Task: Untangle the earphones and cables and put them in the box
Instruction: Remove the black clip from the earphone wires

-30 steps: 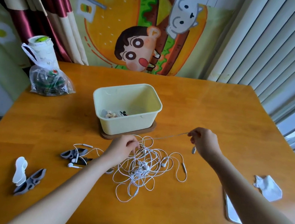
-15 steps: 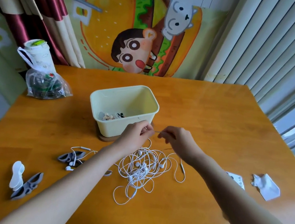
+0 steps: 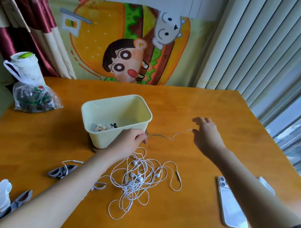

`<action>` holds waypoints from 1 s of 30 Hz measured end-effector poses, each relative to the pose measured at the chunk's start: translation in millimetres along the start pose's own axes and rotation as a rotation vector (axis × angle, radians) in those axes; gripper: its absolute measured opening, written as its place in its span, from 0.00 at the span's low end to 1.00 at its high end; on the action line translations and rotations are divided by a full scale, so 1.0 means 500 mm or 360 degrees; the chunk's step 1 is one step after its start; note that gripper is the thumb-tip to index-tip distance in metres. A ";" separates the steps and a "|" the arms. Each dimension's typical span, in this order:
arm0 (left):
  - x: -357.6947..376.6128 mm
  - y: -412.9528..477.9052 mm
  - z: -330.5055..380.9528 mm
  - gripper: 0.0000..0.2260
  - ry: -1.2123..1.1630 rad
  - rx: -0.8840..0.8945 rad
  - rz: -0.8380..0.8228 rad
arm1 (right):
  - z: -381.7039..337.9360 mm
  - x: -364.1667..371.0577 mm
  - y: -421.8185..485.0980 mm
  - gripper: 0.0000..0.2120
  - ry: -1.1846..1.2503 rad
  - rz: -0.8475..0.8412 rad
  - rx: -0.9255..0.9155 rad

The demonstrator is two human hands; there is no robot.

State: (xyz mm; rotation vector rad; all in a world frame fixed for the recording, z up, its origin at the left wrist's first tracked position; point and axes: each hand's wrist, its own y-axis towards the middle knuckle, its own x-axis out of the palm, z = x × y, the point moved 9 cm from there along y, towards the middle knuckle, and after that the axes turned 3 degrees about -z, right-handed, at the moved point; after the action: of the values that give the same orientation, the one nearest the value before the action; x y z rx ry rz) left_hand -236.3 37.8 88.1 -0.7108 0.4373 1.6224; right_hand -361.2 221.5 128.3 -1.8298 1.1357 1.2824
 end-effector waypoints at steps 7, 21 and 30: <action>0.001 0.022 0.132 0.12 0.0042 0.0170 -0.0055 | -0.196 0.044 -0.082 0.15 0.0369 -0.0216 -0.0619; -0.029 -0.014 -0.038 0.13 0.0026 -0.0186 -0.0039 | 0.068 -0.057 -0.011 0.15 0.0481 0.0168 0.0213; -0.042 0.014 0.071 0.12 0.0008 0.0119 0.0046 | -0.038 -0.029 -0.025 0.26 0.0139 -0.0132 -0.0134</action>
State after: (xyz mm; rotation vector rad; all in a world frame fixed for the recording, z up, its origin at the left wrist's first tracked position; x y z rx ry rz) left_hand -249.1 43.9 127.5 -0.6552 0.5114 1.6228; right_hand -344.5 214.9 148.7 -1.9909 1.0540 1.2302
